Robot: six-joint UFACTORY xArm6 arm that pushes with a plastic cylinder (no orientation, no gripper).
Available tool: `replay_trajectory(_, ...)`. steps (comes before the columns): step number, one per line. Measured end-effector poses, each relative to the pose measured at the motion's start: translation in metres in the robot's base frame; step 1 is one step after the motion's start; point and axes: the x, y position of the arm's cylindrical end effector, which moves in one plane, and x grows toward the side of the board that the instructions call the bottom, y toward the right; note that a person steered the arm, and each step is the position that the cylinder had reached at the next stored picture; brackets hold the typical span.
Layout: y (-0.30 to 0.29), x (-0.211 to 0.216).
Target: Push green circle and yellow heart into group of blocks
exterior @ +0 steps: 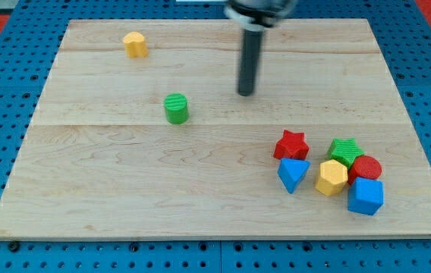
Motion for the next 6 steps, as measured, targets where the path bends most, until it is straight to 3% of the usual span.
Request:
replay_trajectory(1, -0.077, 0.01)
replay_trajectory(2, -0.041, 0.059)
replay_trajectory(3, -0.045, 0.063)
replay_trajectory(4, -0.113, 0.055)
replay_trajectory(5, -0.04, 0.108)
replay_trajectory(6, 0.071, 0.122)
